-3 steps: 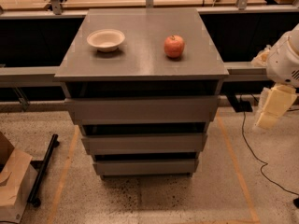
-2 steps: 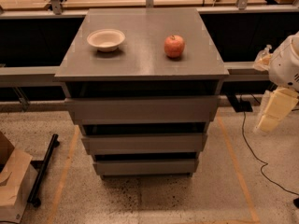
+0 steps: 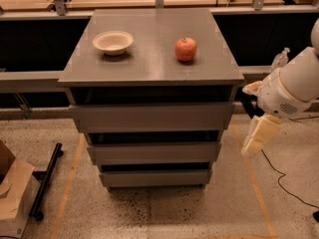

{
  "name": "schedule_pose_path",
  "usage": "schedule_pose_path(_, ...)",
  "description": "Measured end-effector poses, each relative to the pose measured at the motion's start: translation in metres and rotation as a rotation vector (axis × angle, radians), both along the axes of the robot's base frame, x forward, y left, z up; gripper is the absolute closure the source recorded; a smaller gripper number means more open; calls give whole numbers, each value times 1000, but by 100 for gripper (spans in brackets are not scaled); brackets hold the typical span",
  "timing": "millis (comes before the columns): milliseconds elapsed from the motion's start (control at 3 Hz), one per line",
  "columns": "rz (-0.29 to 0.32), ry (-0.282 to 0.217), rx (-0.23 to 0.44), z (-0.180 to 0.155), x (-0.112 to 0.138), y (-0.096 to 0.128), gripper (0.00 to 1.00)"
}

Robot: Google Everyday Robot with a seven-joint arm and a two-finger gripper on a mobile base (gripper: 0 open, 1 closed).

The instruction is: Open bottom drawer

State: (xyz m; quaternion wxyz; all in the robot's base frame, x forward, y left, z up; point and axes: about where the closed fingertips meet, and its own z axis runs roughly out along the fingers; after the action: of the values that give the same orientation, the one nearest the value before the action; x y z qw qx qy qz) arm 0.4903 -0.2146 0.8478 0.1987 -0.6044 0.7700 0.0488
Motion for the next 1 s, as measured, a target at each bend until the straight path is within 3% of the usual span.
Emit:
schedule_pose_path(333, -9, -13, 16, -42, 12, 12, 0)
schedule_pose_path(667, -3, -2, -19, -82, 15, 17, 0)
schedule_pose_path(1000, 3, 56, -74, -134, 10, 16, 0)
